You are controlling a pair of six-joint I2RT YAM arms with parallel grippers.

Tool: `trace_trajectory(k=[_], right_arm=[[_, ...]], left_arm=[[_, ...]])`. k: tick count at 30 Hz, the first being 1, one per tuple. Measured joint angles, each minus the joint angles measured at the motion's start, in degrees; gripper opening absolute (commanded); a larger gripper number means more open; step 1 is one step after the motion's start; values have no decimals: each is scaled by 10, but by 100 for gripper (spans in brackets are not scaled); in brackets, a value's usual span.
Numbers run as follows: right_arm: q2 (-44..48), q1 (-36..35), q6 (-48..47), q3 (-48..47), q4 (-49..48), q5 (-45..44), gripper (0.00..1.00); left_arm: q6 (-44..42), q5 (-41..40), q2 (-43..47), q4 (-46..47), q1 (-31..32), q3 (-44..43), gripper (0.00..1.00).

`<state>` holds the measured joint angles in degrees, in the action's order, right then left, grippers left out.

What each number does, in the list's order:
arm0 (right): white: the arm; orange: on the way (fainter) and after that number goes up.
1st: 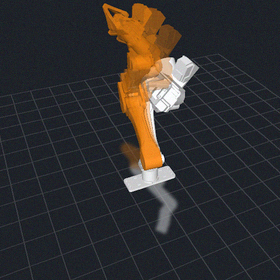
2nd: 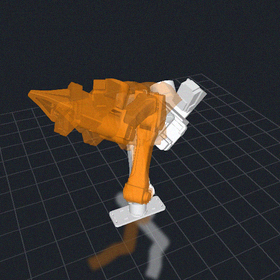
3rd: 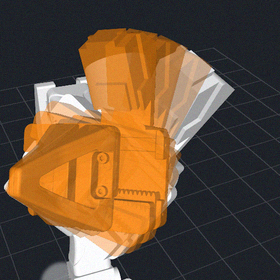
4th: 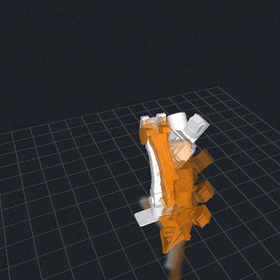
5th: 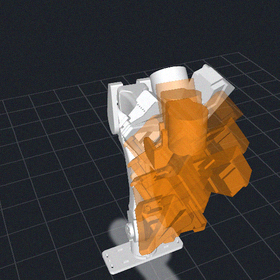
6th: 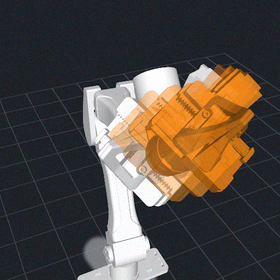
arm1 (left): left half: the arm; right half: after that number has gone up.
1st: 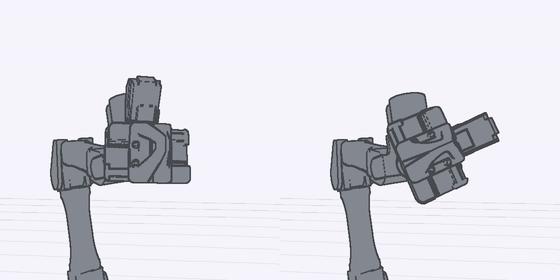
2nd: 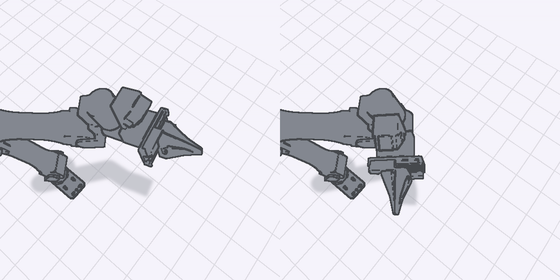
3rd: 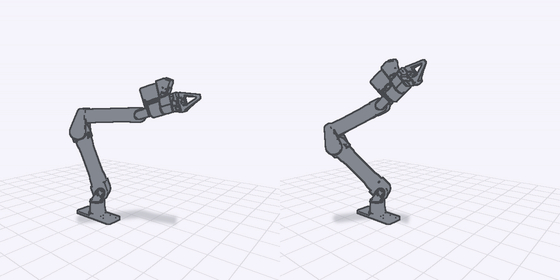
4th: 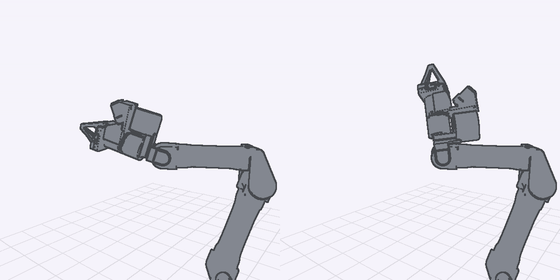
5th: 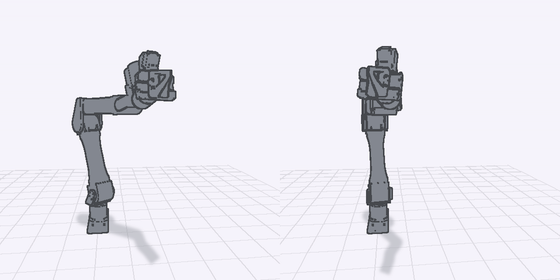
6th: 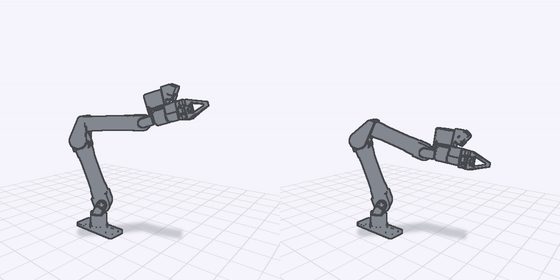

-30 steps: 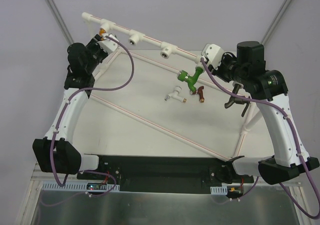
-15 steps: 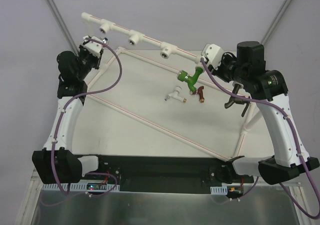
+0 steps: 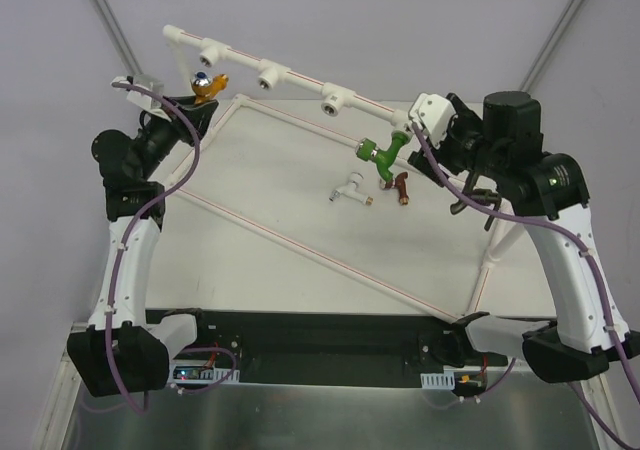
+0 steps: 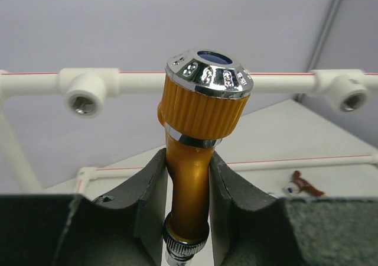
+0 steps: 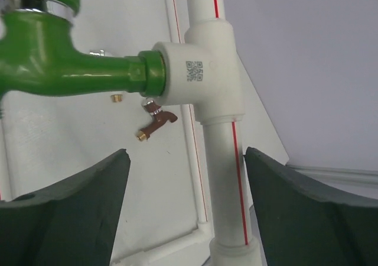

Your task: Install the water faucets

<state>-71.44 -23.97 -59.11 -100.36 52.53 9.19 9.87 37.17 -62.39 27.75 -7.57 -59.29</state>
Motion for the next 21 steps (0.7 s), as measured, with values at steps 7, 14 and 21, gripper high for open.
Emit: trace_trajectory(k=[7, 14, 21], right_arm=[[81, -3, 24, 1, -17, 86, 92], [107, -4, 38, -5, -46, 226, 91], [51, -7, 65, -7, -72, 338, 88]], left_arm=[[187, 85, 21, 111, 29, 30, 0], [279, 144, 21, 177, 144, 30, 0], [339, 178, 4, 240, 235, 26, 0]])
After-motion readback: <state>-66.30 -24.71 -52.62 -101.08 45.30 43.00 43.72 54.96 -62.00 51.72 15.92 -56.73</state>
